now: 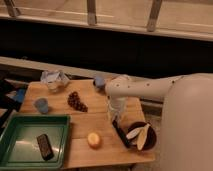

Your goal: Wipe table surface with brush

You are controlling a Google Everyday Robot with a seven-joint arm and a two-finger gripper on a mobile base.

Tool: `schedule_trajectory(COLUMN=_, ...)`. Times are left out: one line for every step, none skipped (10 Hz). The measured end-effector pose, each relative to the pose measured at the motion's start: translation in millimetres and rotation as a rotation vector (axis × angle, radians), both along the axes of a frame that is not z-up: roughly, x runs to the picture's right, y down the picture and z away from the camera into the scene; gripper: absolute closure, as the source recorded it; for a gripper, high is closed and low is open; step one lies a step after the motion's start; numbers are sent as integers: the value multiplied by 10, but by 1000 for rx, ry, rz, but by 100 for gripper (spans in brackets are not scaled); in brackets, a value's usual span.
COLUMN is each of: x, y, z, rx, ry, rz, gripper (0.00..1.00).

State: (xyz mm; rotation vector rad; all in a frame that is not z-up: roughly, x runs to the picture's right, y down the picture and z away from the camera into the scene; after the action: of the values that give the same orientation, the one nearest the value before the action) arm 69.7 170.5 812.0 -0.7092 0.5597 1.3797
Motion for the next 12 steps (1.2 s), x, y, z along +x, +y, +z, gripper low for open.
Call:
schedule_trajectory(x=-18, y=-65, z=36, rx=7, ry=-16, rz=-2, gripper=100)
schedule_trajectory(x=-68, y=-113, z=46, rx=14, ry=-41, rz=-7, gripper=100)
schedule_trajectory(x=-125, y=-113, z=17, rx=19, ry=-64, rz=-13, gripper=100)
schedule_trajectory(x=-196, y=-74, z=-48, rx=21, ry=-89, rz=-21, gripper=100)
schedule_trajectory(x=-276, y=-28, z=-117, rx=27, ry=-112, rz=-24, gripper=100)
schedule_trajectory(x=-394, y=79, z=-257, rx=32, ry=-146, rz=-36, gripper=100)
schedule_trajectory(x=-515, y=211, z=-417, rx=35, ry=-171, rz=-42, gripper=100)
schedule_trajectory(x=-621, y=328, z=-544, rx=37, ry=-190, rz=-50, gripper=100)
schedule_trajectory(x=-743, y=469, z=-683, rx=36, ry=-205, rz=-58, gripper=100)
schedule_trajectory(x=-811, y=605, z=-802, rx=35, ry=-206, rz=-60, gripper=100)
schedule_trajectory(x=-827, y=679, z=-854, rx=33, ry=-201, rz=-59, gripper=100)
schedule_trajectory(x=-828, y=744, z=-887, rx=29, ry=-192, rz=-54, gripper=100)
